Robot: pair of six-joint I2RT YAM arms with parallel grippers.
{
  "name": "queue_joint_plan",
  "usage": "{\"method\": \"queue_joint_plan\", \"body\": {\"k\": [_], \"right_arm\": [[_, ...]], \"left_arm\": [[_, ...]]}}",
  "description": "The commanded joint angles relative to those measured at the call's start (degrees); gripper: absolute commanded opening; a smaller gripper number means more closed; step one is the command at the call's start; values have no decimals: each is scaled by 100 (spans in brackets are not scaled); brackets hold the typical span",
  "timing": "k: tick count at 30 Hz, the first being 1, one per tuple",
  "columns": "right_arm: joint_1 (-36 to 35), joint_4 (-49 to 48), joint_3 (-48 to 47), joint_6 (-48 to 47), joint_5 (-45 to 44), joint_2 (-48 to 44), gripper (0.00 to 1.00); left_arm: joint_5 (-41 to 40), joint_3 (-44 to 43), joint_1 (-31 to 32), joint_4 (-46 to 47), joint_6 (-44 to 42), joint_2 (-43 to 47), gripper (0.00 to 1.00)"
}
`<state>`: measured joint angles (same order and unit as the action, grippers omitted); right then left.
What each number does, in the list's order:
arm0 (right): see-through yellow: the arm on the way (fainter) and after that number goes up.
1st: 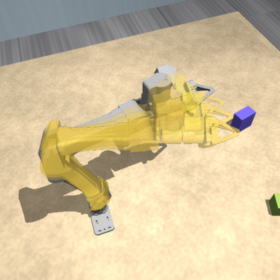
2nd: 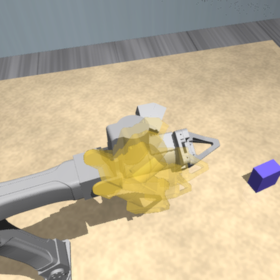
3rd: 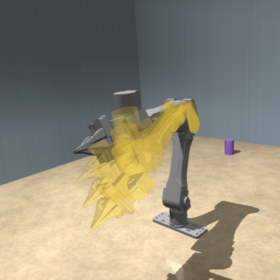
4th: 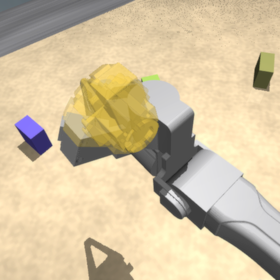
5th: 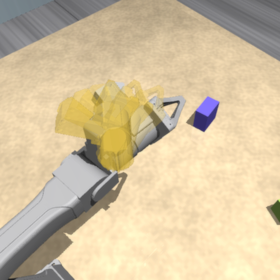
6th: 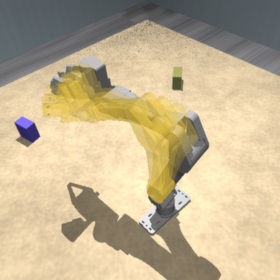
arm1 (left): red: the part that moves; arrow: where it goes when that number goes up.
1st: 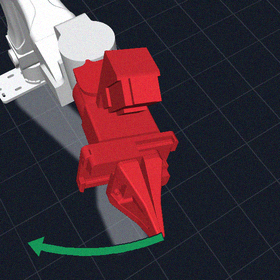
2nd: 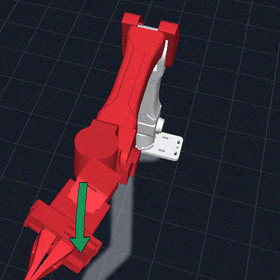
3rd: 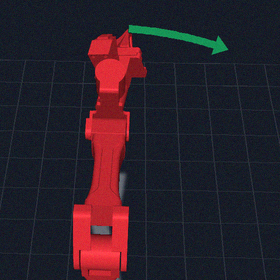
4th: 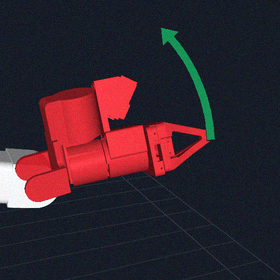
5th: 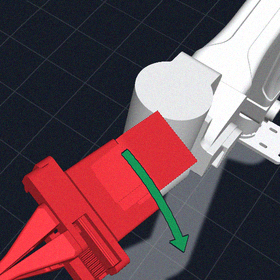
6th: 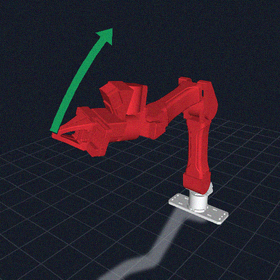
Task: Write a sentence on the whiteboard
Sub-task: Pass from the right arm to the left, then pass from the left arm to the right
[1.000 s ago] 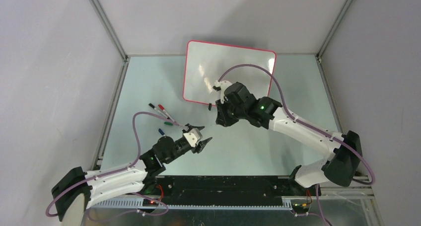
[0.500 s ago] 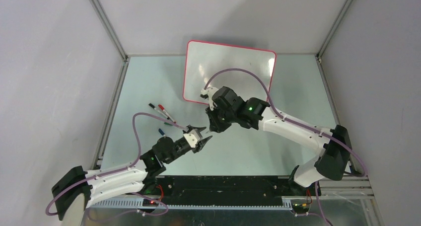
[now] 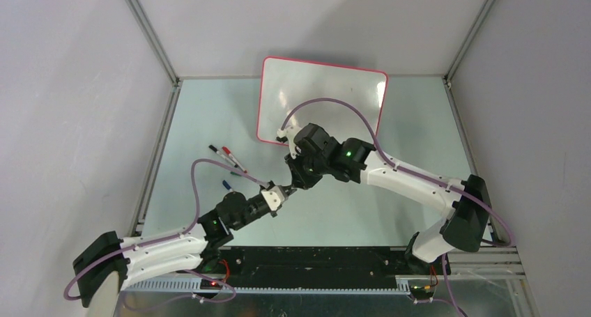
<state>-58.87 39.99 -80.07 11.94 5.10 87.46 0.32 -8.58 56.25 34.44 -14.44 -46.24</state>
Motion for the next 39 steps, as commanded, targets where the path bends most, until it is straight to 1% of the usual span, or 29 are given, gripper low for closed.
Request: {"method": "queue_joint_plan", "body": {"k": [1, 4, 7, 8, 9, 10, 12, 18, 27, 29, 31, 33, 36, 39], "right_arm": [[-53, 54, -246, -110, 140, 13, 0], [-54, 60, -246, -111, 184, 40, 1], [-54, 78, -246, -123, 215, 40, 8], [-50, 79, -248, -123, 225, 37, 18], [-53, 84, -247, -125, 231, 37, 23], [-54, 86, -246, -128, 231, 36, 32], [-53, 92, -247, -126, 228, 20, 39], [-43, 88, -246, -122, 228, 45, 45], [43, -27, -246, -36, 268, 60, 47], [72, -45, -246, 9, 211, 34, 51], [136, -47, -226, 93, 136, -33, 57], [185, -121, -137, 153, 136, -155, 59], [222, -259, 26, 158, 284, -379, 58], [229, -273, 101, 132, 390, -416, 54]], "left_arm": [[-76, -312, 19, -79, -104, 29, 0], [-88, -284, 25, -86, -104, 146, 0], [-166, -189, 30, -30, -105, 271, 0], [-178, -171, 32, -4, -113, 323, 0], [-193, -142, 29, 12, -117, 347, 0], [-200, -134, 32, 31, -113, 368, 0], [-225, -127, 35, 36, -124, 391, 0], [-216, -141, 29, -5, -123, 384, 0], [-77, -179, 97, -29, -190, 286, 0], [-76, -210, 119, -71, -210, 234, 0], [-109, -242, 126, -97, -213, 196, 0], [-145, -254, 129, -103, -217, 179, 0], [-179, -244, 131, -94, -217, 189, 0], [-170, -233, 132, -92, -219, 208, 0]]}}
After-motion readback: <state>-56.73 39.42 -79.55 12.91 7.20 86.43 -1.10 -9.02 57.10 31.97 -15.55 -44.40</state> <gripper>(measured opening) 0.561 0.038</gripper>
